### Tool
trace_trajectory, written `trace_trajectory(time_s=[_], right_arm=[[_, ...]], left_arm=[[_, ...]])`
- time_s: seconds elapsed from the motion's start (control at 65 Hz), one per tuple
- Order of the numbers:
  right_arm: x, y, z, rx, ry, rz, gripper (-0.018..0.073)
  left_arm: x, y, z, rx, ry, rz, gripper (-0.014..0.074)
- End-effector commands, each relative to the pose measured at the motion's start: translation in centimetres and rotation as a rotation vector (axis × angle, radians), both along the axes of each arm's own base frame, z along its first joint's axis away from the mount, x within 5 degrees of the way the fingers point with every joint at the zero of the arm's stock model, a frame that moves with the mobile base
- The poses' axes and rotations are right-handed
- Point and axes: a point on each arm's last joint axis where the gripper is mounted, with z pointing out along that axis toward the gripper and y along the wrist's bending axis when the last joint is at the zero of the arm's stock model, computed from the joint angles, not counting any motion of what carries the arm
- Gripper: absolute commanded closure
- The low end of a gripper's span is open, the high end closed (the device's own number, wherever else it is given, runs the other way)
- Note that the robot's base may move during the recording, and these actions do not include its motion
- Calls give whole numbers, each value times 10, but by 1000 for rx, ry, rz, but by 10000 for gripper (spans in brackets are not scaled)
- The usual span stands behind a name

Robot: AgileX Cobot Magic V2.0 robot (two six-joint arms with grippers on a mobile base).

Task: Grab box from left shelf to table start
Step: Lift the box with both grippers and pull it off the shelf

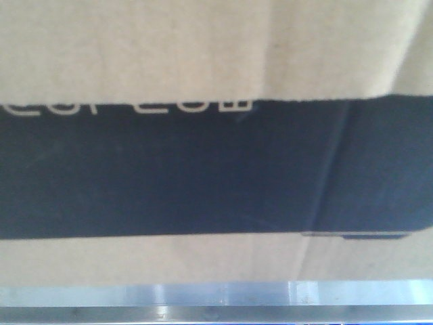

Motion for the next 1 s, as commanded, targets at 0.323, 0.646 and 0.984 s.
trace_trajectory(time_s=[0.323, 0.646, 0.984], right_arm=[[5, -14, 17, -118, -164, -111, 493], [6, -16, 17, -136, -169, -123, 493], [13, -15, 16, -136, -146, -127, 493]], left_arm=[[2, 3, 24, -40, -206, 16, 699], [23, -7, 21, -5, -154, 21, 699], [32, -7, 19, -51, -108, 111, 699]])
